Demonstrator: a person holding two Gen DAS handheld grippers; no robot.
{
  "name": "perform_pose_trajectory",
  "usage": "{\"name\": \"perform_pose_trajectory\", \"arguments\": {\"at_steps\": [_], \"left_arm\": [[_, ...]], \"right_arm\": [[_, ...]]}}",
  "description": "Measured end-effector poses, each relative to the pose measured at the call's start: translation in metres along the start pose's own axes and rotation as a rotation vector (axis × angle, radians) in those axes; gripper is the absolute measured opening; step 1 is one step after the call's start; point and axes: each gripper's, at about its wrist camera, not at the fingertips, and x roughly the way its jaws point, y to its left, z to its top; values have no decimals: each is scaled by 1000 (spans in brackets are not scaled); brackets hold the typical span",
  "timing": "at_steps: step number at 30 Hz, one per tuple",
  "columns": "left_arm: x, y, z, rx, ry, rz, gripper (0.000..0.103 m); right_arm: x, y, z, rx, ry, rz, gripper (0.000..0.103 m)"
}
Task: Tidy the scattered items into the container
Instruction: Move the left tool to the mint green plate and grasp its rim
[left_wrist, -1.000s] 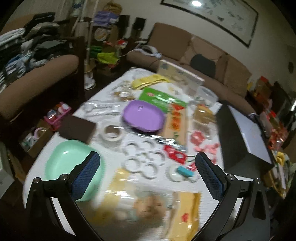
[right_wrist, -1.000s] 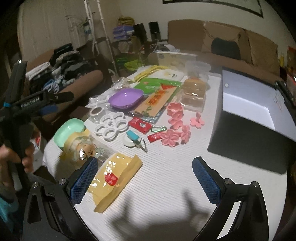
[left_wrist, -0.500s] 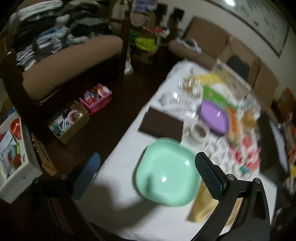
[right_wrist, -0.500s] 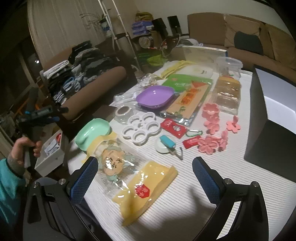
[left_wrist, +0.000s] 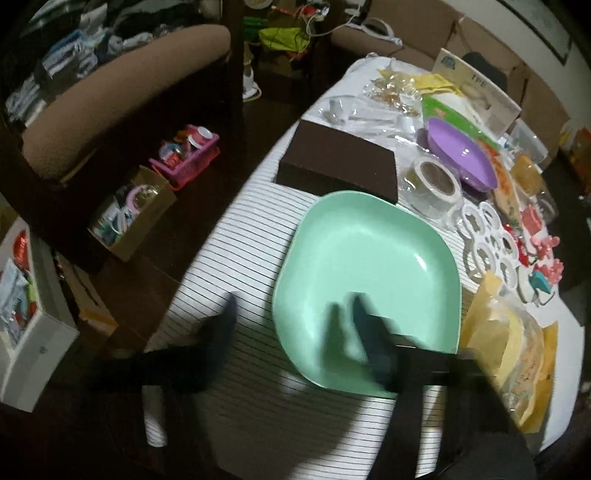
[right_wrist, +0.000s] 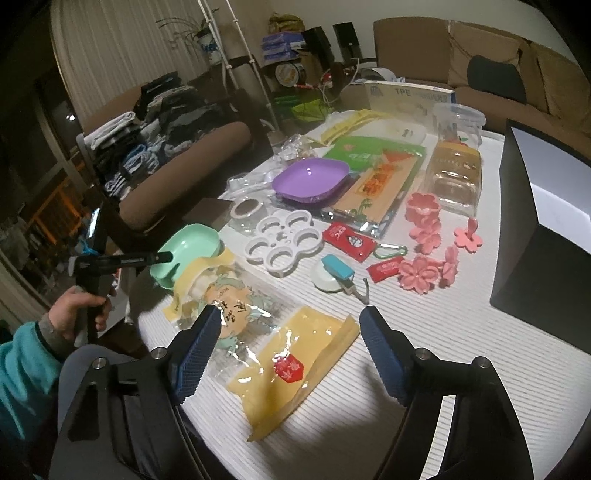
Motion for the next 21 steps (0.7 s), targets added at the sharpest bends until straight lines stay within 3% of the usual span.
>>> {"name": "perform_pose_trajectory", "arguments": {"at_steps": [1, 8, 12, 16, 18, 21], "left_arm": [[2, 1, 0, -3, 9, -5, 14], [-2, -4, -4, 15, 11, -22, 6], [-8, 0, -2, -15, 10, -40, 5], [-3, -7, -3, 31, 22, 17, 9], [4, -8, -4, 32, 41, 14, 15], [5, -10, -7, 36, 24, 14, 14]], "right_arm": [[0, 0, -1, 1, 3, 1, 80], [2, -2, -5, 32, 20, 18, 80], [2, -1, -5, 36, 22, 31, 80], [3, 5, -5, 27, 24, 40, 80], [4, 7, -4, 24, 27, 45, 80], [7, 12, 2, 4, 33, 45, 80]]}}
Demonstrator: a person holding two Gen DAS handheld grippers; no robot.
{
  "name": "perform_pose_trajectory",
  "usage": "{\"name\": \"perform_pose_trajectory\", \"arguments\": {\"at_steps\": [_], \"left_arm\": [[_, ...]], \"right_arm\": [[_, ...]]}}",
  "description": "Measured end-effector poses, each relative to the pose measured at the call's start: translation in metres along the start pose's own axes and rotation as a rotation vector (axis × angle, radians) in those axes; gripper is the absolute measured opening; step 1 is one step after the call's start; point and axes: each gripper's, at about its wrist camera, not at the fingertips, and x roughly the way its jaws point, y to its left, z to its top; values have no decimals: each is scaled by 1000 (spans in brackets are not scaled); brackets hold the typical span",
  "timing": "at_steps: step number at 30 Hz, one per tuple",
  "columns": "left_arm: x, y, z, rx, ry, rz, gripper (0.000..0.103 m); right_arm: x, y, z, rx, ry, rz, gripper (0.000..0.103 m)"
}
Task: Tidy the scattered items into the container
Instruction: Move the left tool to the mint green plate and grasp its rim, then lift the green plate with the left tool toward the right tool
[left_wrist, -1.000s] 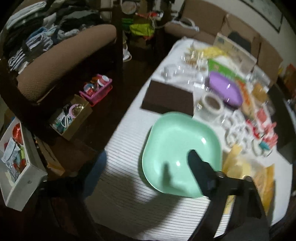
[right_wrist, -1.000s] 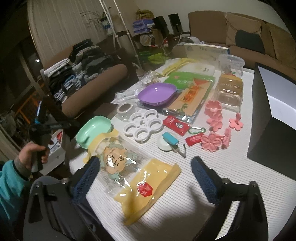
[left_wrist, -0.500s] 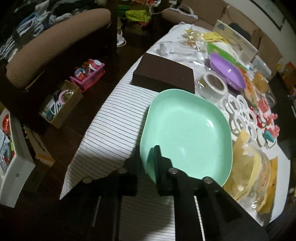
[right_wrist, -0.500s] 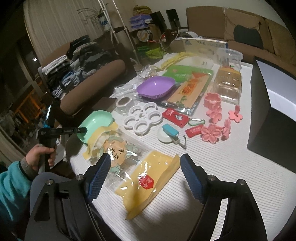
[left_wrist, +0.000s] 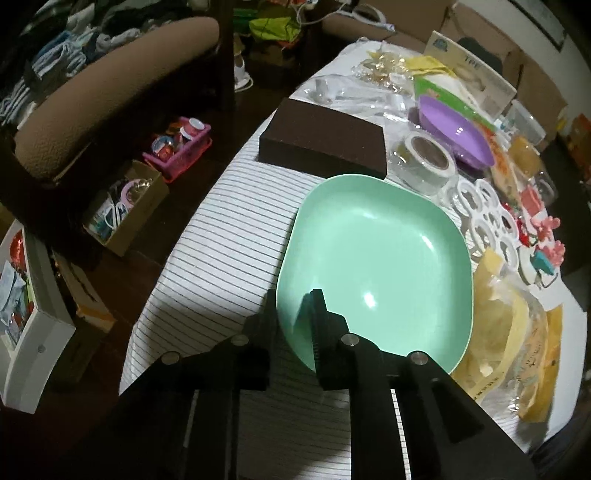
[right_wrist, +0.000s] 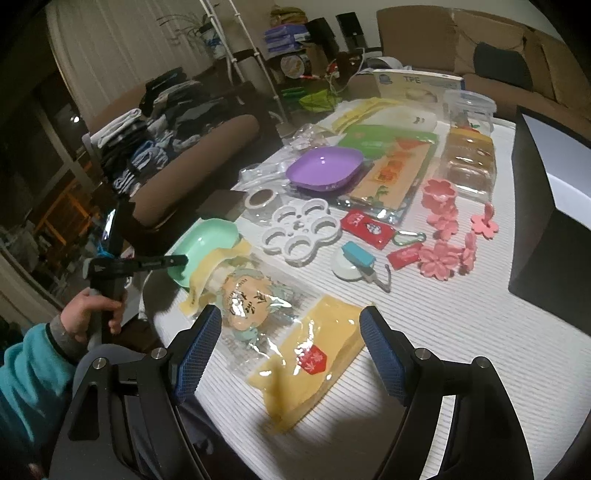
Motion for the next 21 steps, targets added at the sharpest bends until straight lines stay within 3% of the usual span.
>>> {"name": "perform_pose_trajectory", "arguments": {"at_steps": [2, 5, 10, 15, 21], "left_arm": [[-3, 4, 1, -36, -9, -34, 6], [-17, 13, 5, -96, -52, -78, 4], [-50, 11, 17, -98, -107, -112, 4], [-100, 8, 32, -144, -189, -207, 3], [-162, -27, 37, -90, -275, -234, 3]], "right_arm": [[1, 3, 5, -10, -7, 2, 80], [1, 6, 12, -6, -15, 15, 80], [8, 16, 24, -14, -8, 46, 80], [19, 36, 39, 2, 7, 131, 80], [2, 44, 56, 125, -61, 253, 75]]}}
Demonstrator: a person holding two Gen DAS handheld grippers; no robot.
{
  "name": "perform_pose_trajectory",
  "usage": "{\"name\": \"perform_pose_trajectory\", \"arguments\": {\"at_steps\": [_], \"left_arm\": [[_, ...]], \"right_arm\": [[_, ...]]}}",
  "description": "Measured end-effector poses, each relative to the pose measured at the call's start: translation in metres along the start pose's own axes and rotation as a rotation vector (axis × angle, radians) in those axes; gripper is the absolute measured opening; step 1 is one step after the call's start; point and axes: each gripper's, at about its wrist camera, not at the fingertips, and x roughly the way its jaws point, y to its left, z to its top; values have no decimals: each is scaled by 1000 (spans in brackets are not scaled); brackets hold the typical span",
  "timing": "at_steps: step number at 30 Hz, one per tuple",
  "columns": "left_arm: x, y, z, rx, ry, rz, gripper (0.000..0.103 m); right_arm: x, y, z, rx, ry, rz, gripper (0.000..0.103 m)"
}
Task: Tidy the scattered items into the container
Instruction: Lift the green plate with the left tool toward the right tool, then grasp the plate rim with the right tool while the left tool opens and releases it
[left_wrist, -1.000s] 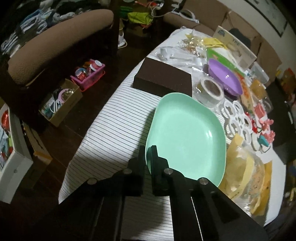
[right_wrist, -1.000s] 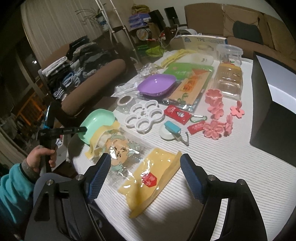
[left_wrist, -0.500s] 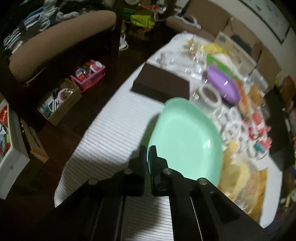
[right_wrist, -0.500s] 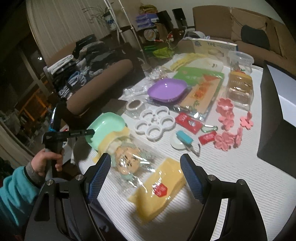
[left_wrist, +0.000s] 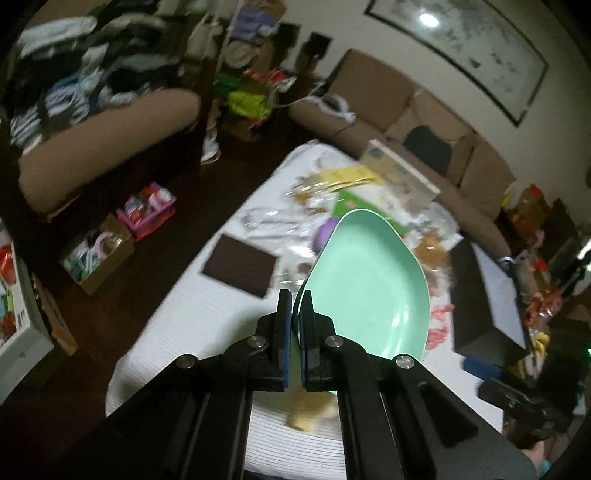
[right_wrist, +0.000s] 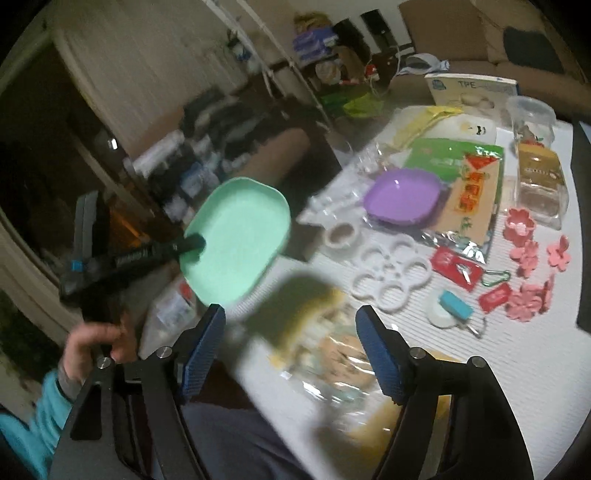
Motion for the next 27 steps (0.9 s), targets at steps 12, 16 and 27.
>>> {"name": "perform_pose_trajectory", "arguments": {"at_steps": [12, 16, 27], "left_arm": [[10, -149, -28, 127, 53, -153, 4], [29, -202, -41, 167, 95, -192, 4], [135, -398, -27, 330, 224, -277, 5]], "right_arm": [[-75, -46, 3, 118, -97, -131, 18], [-121, -80, 3, 156, -150, -174, 17], [-228, -206, 65, 227, -196, -385, 17]]}}
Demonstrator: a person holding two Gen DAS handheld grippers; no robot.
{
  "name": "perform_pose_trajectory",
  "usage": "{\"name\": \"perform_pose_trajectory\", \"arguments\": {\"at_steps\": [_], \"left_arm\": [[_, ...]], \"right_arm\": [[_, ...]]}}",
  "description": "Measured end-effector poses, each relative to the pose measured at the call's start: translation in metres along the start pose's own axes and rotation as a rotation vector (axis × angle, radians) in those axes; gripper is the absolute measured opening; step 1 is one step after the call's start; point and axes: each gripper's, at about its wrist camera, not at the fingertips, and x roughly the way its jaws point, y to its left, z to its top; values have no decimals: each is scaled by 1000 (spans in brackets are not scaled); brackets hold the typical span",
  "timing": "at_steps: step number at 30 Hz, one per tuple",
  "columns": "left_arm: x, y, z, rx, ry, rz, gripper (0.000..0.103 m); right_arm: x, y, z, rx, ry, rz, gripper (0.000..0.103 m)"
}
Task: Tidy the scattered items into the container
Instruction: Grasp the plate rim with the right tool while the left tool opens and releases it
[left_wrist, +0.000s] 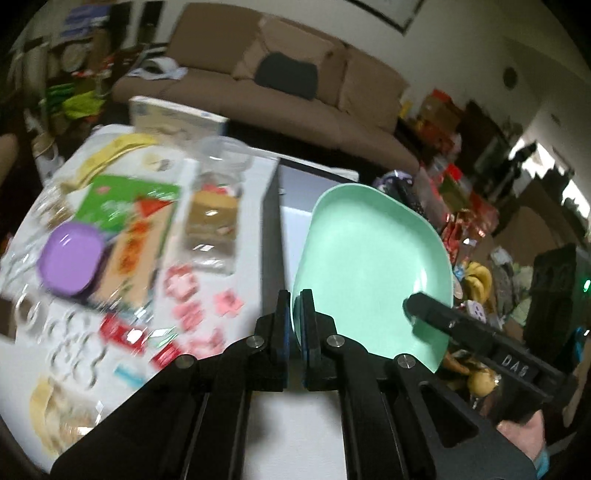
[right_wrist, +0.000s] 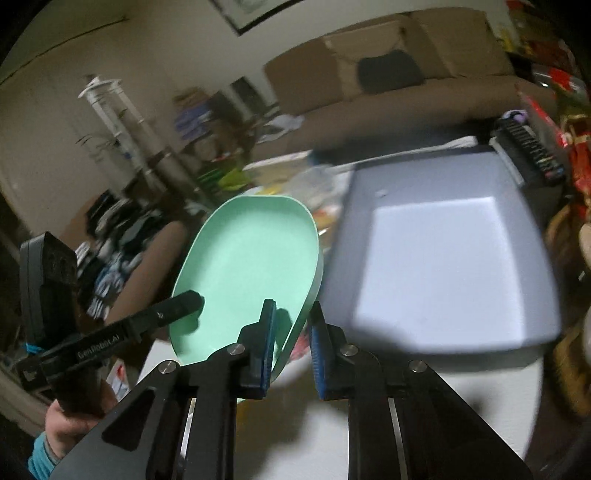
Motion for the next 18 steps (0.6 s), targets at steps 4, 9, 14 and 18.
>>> {"name": "perform_pose_trajectory", "arguments": {"at_steps": [4, 9, 14, 18], "left_arm": [[58, -30, 33, 30, 70, 23, 6], [130, -53, 60, 72, 151, 81, 7], [190, -63, 67, 120, 217, 165, 8], [238, -60, 70, 130, 300, 221, 8]], "right_arm": [[20, -47, 44, 41, 44, -60, 17], [63, -100, 84, 90, 137, -121, 17], [105, -140, 100, 107, 217, -166, 19], [141, -166, 105, 112, 281, -205, 19]]}}
